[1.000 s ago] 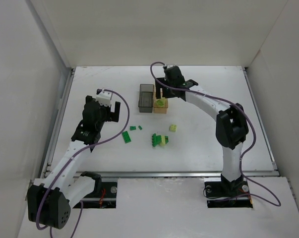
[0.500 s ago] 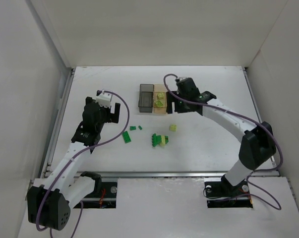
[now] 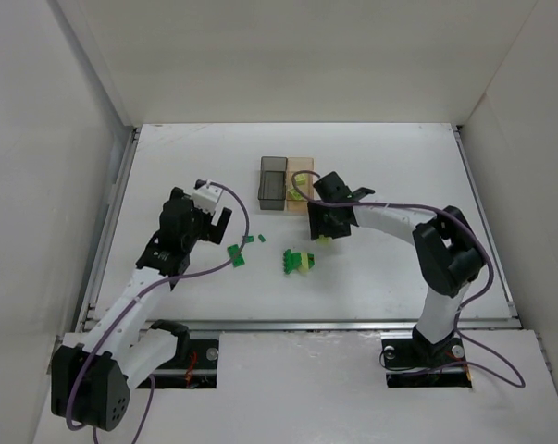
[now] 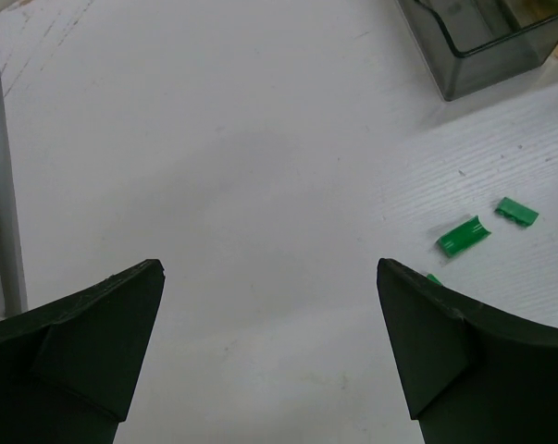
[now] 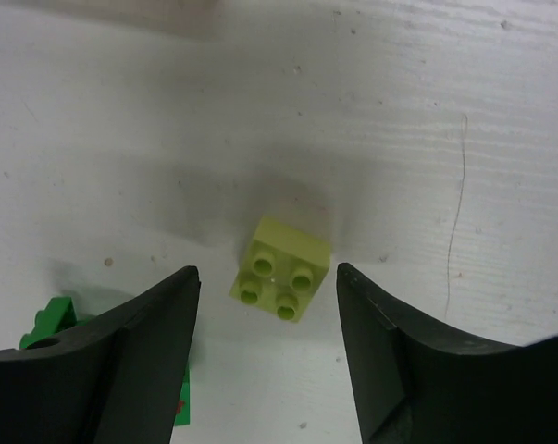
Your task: Sort the legos into containers by color
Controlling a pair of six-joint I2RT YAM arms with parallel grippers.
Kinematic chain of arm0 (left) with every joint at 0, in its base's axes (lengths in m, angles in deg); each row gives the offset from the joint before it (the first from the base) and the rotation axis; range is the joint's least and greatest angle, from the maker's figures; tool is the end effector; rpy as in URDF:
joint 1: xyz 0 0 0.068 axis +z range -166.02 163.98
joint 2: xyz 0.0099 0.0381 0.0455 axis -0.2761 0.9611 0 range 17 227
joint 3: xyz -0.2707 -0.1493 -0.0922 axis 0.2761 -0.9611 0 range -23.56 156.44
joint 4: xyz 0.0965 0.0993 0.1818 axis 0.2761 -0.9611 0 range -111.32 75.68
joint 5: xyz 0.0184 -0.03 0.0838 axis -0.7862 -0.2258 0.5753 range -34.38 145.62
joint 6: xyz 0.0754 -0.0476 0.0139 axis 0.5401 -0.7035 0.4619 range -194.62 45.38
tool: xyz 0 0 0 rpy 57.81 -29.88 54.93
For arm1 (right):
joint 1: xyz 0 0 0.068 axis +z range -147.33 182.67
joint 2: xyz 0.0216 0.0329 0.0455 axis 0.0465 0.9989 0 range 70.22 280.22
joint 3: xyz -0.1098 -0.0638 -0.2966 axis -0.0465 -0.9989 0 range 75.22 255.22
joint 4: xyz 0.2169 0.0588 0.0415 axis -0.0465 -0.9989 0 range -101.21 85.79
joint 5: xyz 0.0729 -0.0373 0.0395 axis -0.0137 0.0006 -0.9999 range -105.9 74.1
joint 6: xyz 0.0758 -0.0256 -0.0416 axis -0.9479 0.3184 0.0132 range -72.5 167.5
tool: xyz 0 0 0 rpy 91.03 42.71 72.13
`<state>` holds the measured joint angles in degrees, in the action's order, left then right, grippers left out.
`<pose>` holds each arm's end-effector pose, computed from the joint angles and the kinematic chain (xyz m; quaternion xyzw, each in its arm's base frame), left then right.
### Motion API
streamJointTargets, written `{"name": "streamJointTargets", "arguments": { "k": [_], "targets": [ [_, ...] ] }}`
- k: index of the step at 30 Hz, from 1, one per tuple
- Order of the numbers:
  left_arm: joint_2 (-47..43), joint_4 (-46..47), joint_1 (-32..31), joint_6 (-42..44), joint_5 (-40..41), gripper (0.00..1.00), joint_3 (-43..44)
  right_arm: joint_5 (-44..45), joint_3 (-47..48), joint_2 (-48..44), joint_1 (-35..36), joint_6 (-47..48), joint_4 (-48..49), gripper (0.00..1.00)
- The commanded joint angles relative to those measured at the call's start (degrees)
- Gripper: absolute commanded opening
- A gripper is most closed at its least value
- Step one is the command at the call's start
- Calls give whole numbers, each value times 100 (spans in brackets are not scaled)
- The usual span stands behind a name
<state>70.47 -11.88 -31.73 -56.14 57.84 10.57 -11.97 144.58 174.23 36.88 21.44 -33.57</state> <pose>0.1912 -0.0505 0.3090 0.2250 0.7712 0.0300 0.5948 0.3095 0.2038 0.2108 -0.0615 0.9719 0.0839 0.2112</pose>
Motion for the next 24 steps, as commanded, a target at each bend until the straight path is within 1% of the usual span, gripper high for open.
{"name": "streamJointTargets", "arguments": {
  "k": [1,3,4,6,7,9,10,11,12,14,15,16,17,19,21,22,23,24],
  "targets": [
    [-162,28,-29,384,-64,98,-178,65,244,260,15,5,352,66],
    [-162,29,-29,707,-64,97,-249,65,244,339,15,5,352,62],
    [-162,29,-29,797,-64,97,-327,65,244,340,15,5,352,58],
    [-162,29,-29,972,-2,97,-390,65,192,392,-46,5,352,56],
    [-162,-23,-29,1104,50,98,-390,65,35,323,-47,5,422,46],
    [-162,-24,-29,1183,51,98,-390,65,-72,226,-108,-47,528,32],
    [-162,-137,-29,1236,-28,98,-390,65,-72,173,-108,-48,528,23],
    [-162,-208,-29,1428,-115,98,-390,143,-72,42,-108,-48,528,8],
    [-162,-322,-29,1587,-404,99,-390,300,-72,-55,-108,-48,433,1],
    [-101,-874,-29,2052,-852,99,-303,529,42,-431,-108,-48,300,0],
    [-22,-1085,-29,2289,-1246,99,-197,661,42,-590,-108,13,239,0],
    [31,-1253,-29,2544,-1381,99,-144,932,121,-731,-108,66,238,0],
    [93,-1446,-29,2547,-1452,99,-91,1074,234,-872,-108,66,238,0],
    [277,-1518,-29,2607,-1566,99,-21,1312,402,-1136,-108,206,422,0],
    [330,-1597,-29,2678,-1567,99,32,1365,699,-1137,-108,338,650,0],
    [391,-1597,-29,2748,-1627,99,32,1235,823,-1006,-108,522,930,0],
    [392,-1597,-29,2749,-1680,99,32,1051,998,-849,-108,602,985,0],
    [392,-1649,-29,2801,-1681,99,32,962,1487,-647,-108,672,985,0]
  ]
}}
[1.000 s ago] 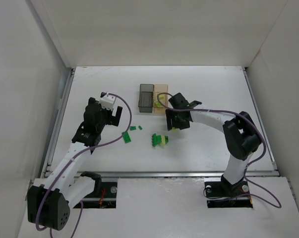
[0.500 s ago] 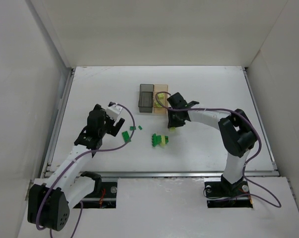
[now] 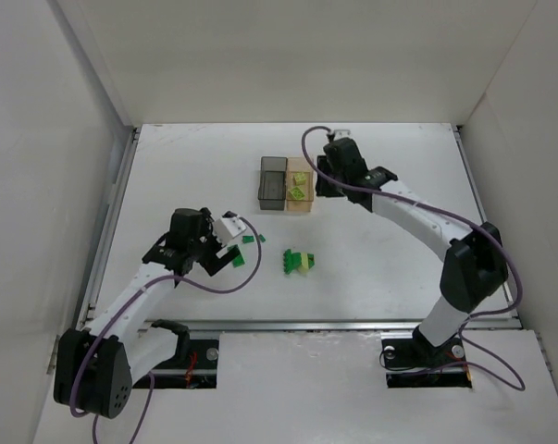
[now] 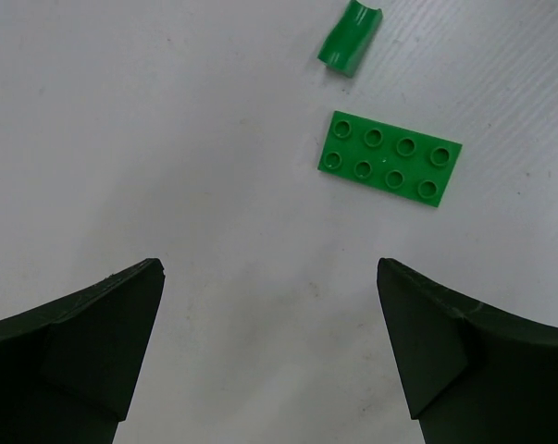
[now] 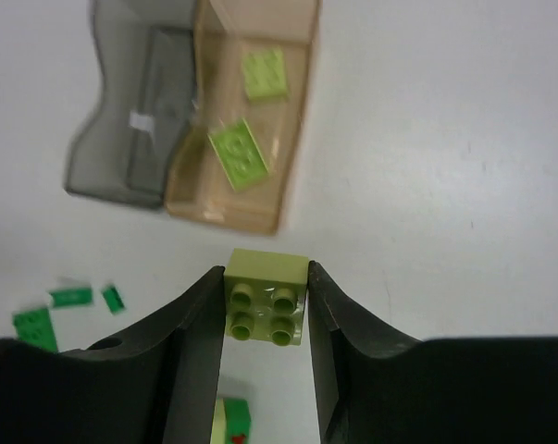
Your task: Sort the legos into containers by color
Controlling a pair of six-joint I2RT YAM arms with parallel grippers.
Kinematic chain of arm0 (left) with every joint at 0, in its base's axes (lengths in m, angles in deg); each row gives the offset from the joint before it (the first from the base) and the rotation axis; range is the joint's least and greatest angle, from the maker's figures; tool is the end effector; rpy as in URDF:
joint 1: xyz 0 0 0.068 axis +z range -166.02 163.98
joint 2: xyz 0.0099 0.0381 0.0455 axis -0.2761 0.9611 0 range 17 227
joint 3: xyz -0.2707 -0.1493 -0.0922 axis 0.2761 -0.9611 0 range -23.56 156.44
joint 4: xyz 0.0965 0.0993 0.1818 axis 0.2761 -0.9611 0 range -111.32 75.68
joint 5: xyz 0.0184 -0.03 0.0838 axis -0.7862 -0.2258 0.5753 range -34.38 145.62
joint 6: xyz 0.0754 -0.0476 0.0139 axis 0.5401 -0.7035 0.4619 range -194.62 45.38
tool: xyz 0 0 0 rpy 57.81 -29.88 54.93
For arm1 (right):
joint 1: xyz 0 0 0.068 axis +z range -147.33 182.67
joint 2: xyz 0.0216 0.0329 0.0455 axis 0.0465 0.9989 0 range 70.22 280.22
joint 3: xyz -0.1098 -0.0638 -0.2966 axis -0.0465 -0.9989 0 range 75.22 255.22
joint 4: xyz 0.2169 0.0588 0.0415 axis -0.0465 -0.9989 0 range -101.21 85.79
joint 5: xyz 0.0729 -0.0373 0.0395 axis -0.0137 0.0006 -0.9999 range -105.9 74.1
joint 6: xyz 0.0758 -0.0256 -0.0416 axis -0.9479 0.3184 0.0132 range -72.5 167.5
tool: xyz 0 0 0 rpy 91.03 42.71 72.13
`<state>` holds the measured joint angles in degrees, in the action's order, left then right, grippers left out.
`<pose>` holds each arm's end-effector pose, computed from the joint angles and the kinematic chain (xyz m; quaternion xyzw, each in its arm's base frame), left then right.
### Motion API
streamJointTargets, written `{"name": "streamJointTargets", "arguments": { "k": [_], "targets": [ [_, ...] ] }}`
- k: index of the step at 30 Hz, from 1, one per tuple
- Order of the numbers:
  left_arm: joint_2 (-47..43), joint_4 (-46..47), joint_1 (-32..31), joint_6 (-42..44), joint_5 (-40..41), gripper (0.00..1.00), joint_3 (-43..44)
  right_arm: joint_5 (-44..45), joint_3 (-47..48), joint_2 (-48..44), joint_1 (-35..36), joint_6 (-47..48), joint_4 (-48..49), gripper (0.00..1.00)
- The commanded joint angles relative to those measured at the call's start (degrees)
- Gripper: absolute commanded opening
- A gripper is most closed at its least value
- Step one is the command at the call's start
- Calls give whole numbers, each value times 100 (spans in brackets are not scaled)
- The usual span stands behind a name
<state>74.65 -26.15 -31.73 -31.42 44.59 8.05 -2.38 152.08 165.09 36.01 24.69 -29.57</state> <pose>0.1756 -0.0654 0.2477 0.4763 0.7579 0.0201 0.4453 0.3239 0.1906 0.3152 -0.0373 0.9124 0.0896 0.3977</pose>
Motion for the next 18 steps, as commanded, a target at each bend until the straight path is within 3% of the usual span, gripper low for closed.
{"name": "streamJointTargets", "arguments": {
  "k": [1,3,6,7,8,11,15,18],
  "targets": [
    [27,-223,-29,329,-417,99,353,-51,1039,765,-21,495,342,4],
    [80,-389,-81,390,-418,99,432,-112,1636,1286,-21,602,42,5],
    [334,-503,-135,391,-418,99,591,-113,2534,2025,-21,681,-381,21],
    [335,-556,-135,391,-418,99,591,-113,2753,2131,-21,681,-381,29],
    [422,-557,-135,391,-418,99,661,-182,2816,2263,-82,733,-451,49],
    [563,-609,-196,391,-418,99,793,-183,2878,2264,-135,734,-452,71],
    [791,-820,-380,391,-655,99,943,-437,2878,2107,-135,874,-259,80],
    [958,-873,-513,391,-708,99,996,-561,2878,1896,-135,875,-258,82]
  ]
}}
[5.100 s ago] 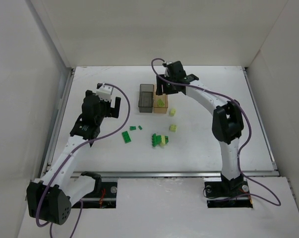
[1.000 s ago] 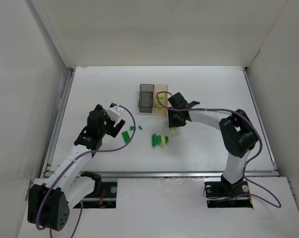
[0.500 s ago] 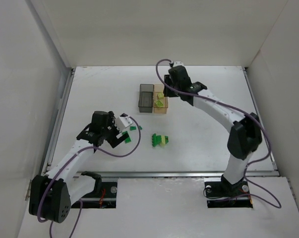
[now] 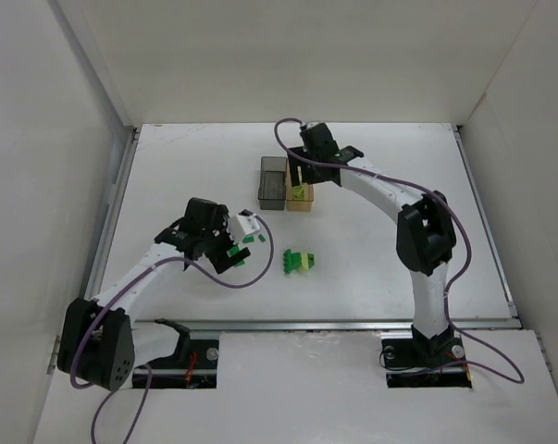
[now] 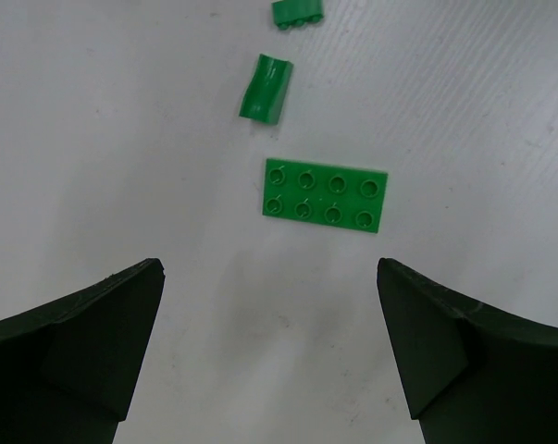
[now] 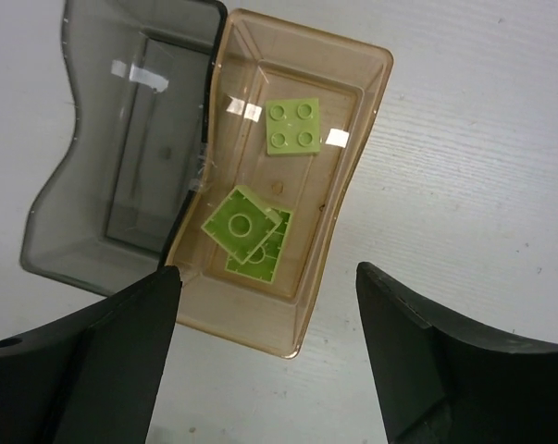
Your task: Sort the legos into containers by color
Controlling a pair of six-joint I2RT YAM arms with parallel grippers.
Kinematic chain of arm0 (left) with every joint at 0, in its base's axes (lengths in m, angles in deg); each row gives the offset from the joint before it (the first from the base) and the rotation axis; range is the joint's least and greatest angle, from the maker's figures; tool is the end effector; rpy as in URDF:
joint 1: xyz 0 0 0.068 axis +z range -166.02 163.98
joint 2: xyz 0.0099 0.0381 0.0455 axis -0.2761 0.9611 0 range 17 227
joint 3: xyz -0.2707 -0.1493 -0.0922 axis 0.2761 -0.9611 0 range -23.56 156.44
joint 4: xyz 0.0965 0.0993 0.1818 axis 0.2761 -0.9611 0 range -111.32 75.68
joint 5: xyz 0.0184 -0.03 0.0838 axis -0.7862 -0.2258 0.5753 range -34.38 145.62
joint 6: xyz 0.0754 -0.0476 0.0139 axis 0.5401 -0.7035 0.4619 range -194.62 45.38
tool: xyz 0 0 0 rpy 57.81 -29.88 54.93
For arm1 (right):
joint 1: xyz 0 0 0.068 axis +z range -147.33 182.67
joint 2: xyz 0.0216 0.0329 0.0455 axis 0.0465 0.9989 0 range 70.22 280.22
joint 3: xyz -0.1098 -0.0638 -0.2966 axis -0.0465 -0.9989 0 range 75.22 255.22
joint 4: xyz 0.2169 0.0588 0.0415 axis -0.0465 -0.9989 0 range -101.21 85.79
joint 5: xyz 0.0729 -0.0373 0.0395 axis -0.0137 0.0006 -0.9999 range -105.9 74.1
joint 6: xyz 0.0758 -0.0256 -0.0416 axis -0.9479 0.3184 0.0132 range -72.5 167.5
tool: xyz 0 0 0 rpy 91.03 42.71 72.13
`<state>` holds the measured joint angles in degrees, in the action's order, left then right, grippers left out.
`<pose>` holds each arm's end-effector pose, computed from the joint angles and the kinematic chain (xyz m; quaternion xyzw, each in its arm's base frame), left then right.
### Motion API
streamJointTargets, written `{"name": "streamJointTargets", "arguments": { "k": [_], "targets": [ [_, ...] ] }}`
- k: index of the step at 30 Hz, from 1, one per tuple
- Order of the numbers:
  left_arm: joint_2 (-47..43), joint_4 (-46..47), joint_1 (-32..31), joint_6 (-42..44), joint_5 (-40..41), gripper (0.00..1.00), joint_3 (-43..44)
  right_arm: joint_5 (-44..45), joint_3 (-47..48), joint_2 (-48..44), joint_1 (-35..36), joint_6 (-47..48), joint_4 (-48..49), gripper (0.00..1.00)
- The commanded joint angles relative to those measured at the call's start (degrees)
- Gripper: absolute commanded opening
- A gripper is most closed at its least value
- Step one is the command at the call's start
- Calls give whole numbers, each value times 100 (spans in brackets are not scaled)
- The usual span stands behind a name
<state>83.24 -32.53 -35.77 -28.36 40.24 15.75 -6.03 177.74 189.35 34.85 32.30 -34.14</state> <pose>0.1941 -0.0924 0.2530 0.5417 0.7405 -0.0337 0.3964 0.4279 0.2530 0.2751 -0.1052 0.9200 0.0750 0.3699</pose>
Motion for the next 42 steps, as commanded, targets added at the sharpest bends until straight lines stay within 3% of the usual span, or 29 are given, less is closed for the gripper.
{"name": "streamJointTargets", "arguments": {
  "k": [1,8,10,12,15,16,17,19,24,26,29,34,38,42],
  "targets": [
    [230,-235,-195,155,-273,99,278,-196,312,-601,-19,114,259,82],
    [960,-287,-433,1007,-124,99,611,-407,-346,-1172,-19,114,427,82],
    [961,-462,-346,1366,-211,92,762,-407,-626,-1287,-19,114,497,82],
    [699,-560,-206,2550,-343,90,693,-468,-820,-1462,-19,175,576,82],
    [-160,-560,-117,4271,-431,97,63,-617,-1207,-1682,-19,280,812,82],
    [-303,-560,-117,5461,-431,97,-80,-748,-1304,-1735,-19,281,883,82],
    [-374,-560,-117,5951,-518,99,-168,-819,-1487,-1788,-19,351,962,82],
    [-60,-927,-65,6700,-833,99,109,-898,-1629,-1858,-19,404,1173,82],
    [1697,-3313,-12,8412,-1372,95,1867,-1031,-1998,-2034,-72,588,1376,82],
    [2208,-3600,-12,8514,-1424,93,2307,-1031,-2121,-2087,-72,641,1507,82],
    [2323,-3400,-12,8663,-1118,86,2309,-1101,-2245,-2140,-195,703,1569,82],
    [2333,-3198,-73,9094,-879,73,2046,-1224,-2245,-2087,-476,755,1569,82],
    [2209,-2496,-274,9155,-879,68,1633,-1408,-2140,-1921,-608,756,1569,82],
    [2525,-2415,-416,9155,-757,64,1703,-1531,-2140,-1867,-731,756,1569,82]
  ]
}}
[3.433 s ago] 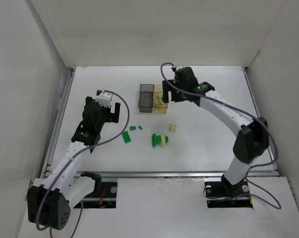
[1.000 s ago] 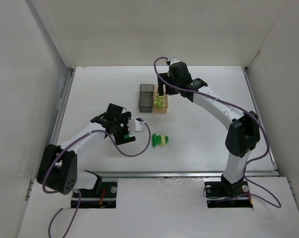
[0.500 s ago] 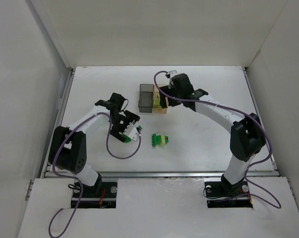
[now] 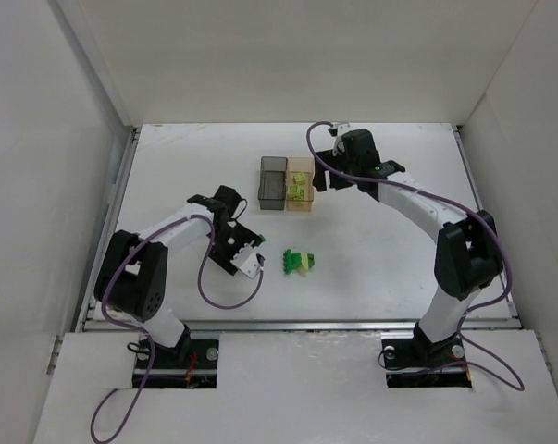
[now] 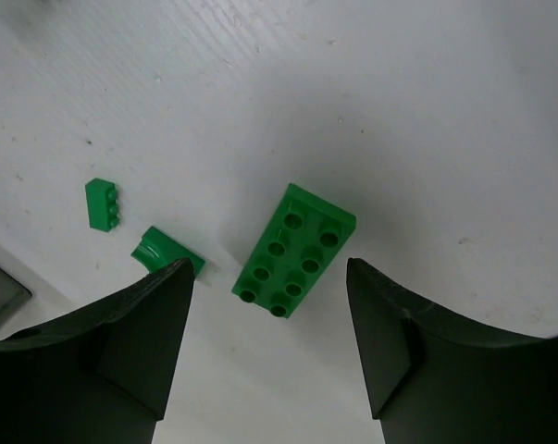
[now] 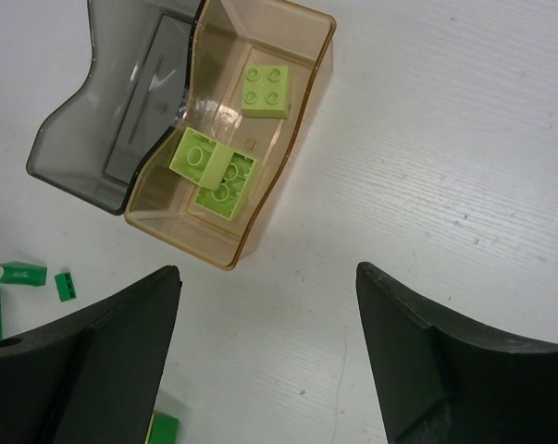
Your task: Sort the legos into containers by color
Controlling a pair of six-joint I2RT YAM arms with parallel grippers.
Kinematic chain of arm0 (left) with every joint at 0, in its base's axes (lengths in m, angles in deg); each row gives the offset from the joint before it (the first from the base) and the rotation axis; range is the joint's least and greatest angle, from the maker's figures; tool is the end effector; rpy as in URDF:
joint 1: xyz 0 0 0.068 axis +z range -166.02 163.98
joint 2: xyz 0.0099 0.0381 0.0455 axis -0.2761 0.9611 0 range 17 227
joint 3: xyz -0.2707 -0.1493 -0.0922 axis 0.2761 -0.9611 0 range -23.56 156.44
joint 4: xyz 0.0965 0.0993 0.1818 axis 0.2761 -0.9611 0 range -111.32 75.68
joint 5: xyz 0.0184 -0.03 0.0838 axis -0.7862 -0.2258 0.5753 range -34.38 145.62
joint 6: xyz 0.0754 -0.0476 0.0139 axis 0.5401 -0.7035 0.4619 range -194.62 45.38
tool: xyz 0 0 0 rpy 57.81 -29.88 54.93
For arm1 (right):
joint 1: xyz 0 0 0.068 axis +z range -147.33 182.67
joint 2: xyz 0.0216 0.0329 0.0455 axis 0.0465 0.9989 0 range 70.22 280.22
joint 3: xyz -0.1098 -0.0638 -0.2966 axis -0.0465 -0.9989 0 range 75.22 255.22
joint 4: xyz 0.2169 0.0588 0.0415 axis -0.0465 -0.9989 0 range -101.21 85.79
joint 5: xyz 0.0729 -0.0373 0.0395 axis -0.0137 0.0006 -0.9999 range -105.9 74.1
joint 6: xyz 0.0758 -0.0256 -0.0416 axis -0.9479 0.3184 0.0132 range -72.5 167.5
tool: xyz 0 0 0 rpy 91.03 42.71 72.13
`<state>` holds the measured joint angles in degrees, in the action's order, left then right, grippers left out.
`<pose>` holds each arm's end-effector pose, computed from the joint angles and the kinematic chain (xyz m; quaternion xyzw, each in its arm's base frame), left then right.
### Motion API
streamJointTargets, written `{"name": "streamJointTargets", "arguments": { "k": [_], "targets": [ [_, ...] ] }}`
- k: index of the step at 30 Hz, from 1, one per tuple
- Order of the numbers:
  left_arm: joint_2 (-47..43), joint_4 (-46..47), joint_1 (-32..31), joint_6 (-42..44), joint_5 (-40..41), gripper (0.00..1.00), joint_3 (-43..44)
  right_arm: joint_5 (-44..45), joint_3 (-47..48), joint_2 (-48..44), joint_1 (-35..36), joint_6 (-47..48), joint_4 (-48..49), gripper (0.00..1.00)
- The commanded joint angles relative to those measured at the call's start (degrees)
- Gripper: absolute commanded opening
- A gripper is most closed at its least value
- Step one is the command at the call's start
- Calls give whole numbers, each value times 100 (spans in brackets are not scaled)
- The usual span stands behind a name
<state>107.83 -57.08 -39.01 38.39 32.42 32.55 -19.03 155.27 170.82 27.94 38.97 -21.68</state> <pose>0.2297 -0.1320 0.2141 0.9110 0.3446 -0.0657 0.2168 0.3752 0.1820 0.3108 -0.1427 0.8872 0.1508 0.4120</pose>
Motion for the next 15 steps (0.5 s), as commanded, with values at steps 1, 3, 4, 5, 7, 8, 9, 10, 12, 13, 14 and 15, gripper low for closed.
{"name": "streamJointTargets", "arguments": {
  "k": [1,3,4,5,7,8,9,10,12,13,14,15],
  "targets": [
    [180,40,-92,2428,26,64,83,-231,107,-14,-40,89,324,82],
    [259,101,-92,2349,26,64,84,-231,107,-14,-93,89,324,82],
    [260,101,-92,2279,87,64,84,-231,107,-14,-93,89,324,82],
    [330,154,-92,2278,149,62,84,-231,107,-14,-93,89,324,82],
    [330,154,-92,2356,307,57,31,-231,55,-14,-93,89,324,82],
    [383,154,-92,2357,455,55,-47,-231,54,-14,-93,89,324,82],
    [383,154,-92,2357,509,55,-48,-231,54,-66,-145,89,324,82],
    [383,154,-92,2357,510,51,-118,-231,2,-66,-146,89,324,82],
    [435,224,-145,2357,510,45,-119,-231,2,-66,-146,36,324,82],
    [436,225,-145,2357,510,40,-119,-231,2,-66,-146,36,324,82],
    [436,277,-206,2305,510,33,-119,-231,2,-66,-146,36,324,82],
    [497,277,-207,2243,510,13,-119,-231,2,-66,-146,36,324,82]
  ]
}}
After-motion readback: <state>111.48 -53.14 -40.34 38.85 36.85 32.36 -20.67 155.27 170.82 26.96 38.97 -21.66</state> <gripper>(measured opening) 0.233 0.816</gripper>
